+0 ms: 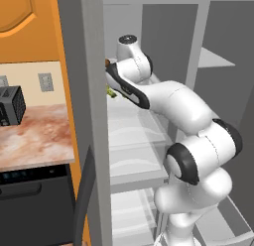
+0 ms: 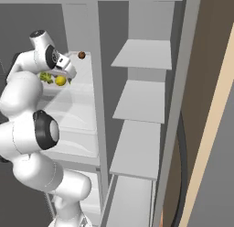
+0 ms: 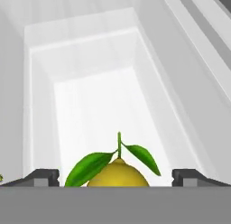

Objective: Take the lemon and broccoli from the fridge shelf and place them in the freezer drawer to begin freezing them.

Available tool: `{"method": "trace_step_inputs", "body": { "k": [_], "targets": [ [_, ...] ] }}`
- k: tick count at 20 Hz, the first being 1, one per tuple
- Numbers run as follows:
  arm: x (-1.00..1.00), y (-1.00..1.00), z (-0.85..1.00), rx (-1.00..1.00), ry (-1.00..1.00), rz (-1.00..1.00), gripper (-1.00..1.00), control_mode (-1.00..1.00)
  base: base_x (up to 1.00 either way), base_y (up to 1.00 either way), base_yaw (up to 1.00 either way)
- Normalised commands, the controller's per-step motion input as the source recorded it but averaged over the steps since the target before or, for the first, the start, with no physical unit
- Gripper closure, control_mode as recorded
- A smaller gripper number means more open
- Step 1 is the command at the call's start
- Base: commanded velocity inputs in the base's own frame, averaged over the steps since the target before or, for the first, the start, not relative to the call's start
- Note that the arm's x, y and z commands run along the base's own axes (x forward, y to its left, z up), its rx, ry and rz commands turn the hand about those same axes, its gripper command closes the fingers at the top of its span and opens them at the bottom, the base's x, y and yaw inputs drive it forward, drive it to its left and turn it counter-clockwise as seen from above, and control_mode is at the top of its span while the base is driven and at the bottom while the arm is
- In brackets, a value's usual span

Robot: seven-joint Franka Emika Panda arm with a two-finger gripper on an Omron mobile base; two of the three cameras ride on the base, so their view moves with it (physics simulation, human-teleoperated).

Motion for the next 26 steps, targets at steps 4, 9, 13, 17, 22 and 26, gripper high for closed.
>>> {"method": "trace_step_inputs", "body": {
  "k": [4, 9, 13, 17, 22, 26],
  "targets": [
    [0.2, 0.02, -0.26, 0.0, 0.0, 0.0, -1.0, -1.0, 0.0, 0.0, 0.0],
    [-0.22, 0.0, -0.29, 0.0, 0.0, 0.0, -1.0, -1.0, 0.0, 0.0, 0.0],
    [-0.46, 0.0, -0.11, 0.0, -0.02, 0.0, -1.0, -1.0, 0.0, 0.0, 0.0],
    [-0.08, 0.0, 0.0, 0.0, -0.01, 0.0, -1.0, -1.0, 0.0, 0.0, 0.0],
    [0.0, 0.0, 0.0, 0.0, 0.0, 0.0, -1.0, -1.0, 0.0, 0.0, 0.0],
    [0.0, 0.0, -0.08, 0.0, 0.0, 0.0, -1.0, -1.0, 0.0, 0.0, 0.0]
  ]
}}
